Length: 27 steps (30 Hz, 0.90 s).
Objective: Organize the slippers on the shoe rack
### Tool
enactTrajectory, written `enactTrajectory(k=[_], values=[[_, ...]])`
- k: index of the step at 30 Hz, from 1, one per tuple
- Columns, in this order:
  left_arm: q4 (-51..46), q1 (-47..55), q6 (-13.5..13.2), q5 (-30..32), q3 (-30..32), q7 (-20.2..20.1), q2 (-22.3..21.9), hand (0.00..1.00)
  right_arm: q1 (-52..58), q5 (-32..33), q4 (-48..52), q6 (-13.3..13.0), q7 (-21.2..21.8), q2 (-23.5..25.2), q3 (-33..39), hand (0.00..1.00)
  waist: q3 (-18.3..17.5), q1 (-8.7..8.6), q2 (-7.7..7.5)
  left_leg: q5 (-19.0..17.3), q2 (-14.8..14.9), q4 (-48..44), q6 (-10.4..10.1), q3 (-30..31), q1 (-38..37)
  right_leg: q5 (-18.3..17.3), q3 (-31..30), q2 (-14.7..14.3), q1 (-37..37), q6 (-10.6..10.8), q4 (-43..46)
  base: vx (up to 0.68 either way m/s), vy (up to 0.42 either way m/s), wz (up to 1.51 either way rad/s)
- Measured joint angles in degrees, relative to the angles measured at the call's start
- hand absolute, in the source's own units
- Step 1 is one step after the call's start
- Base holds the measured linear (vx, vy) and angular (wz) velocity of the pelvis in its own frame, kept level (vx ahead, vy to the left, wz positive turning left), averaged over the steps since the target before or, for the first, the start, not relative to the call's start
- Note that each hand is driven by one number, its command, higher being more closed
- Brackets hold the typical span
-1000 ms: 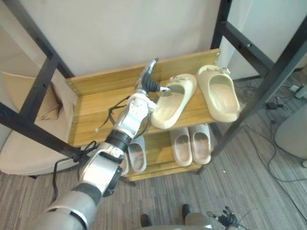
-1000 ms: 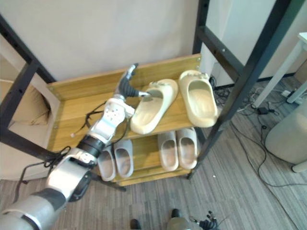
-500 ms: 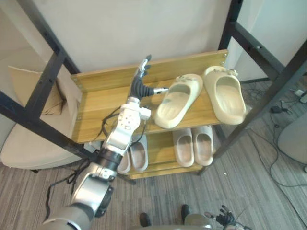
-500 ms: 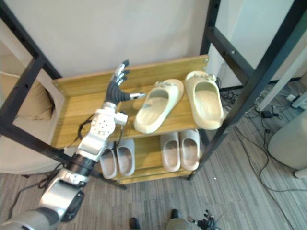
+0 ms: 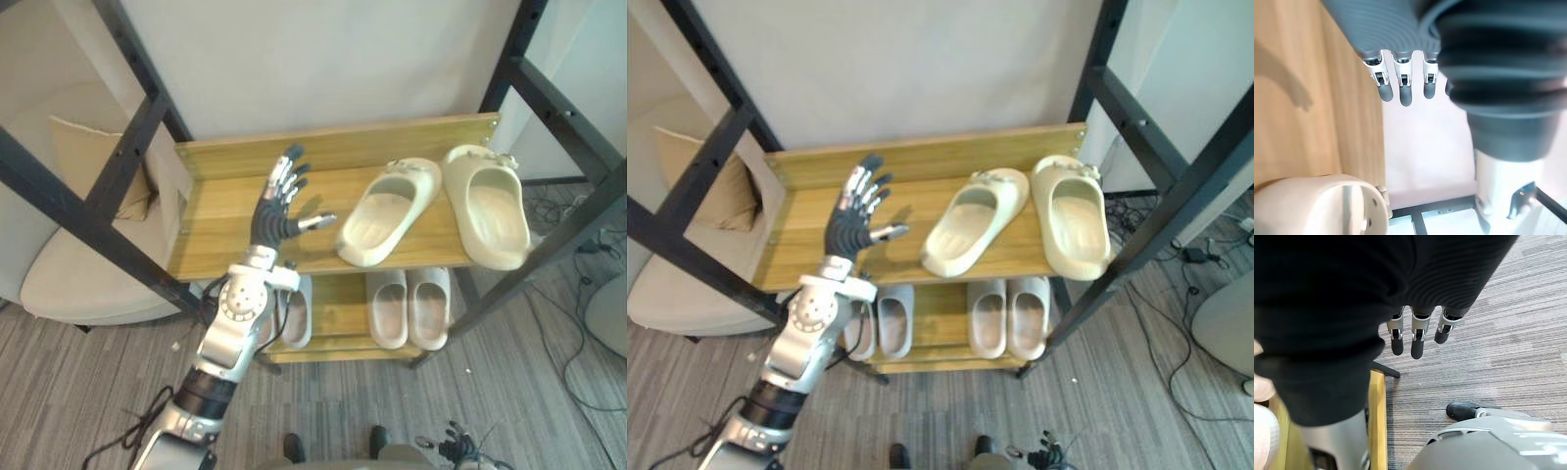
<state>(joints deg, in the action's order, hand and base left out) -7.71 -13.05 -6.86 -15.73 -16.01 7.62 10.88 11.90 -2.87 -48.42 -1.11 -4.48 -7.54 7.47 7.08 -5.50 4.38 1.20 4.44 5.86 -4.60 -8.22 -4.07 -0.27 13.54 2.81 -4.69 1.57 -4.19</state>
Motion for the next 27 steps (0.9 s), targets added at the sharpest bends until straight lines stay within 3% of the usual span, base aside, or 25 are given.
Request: enactTrajectory(k=[7,16,27], values=[[0.0,3.57,0.36,-2.49,-3.91,-1.92,-0.56,0.0,-0.01,-1.56,-0.47,0.01,0.74,-0.04,-1.2,0.0,-1.69,1.31,-0.77,0.01,-0.08,0.0,0.01,0.66,0.0,-0.01,0.34,0.02,-0.23,0.01,-0.1,-0.01,0.002,0.03],[3.37,3.56,1.68,-4.7,-10.13,-3.49,-1.93,0.0,-0.67,-1.57,-1.91,0.05,0.98,-0.31,-2.1,0.0,-2.35,1.35,-1.18,0.02,-0.07,0.01,0.01,0.92,0.05,-0.02,0.57,-0.01,-0.29,0.03,-0.27,0.0,0.0,0.01],[6.67,1.49,1.14,-4.78,-13.49,-4.08,-2.93,0.0,-0.8,-1.55,-2.17,0.1,0.45,-0.29,-3.23,0.0,-2.78,1.49,-1.88,0.01,-0.11,0.01,0.0,0.86,0.0,0.19,0.26,-0.02,-0.31,0.14,-0.88,0.0,0.0,0.0]])
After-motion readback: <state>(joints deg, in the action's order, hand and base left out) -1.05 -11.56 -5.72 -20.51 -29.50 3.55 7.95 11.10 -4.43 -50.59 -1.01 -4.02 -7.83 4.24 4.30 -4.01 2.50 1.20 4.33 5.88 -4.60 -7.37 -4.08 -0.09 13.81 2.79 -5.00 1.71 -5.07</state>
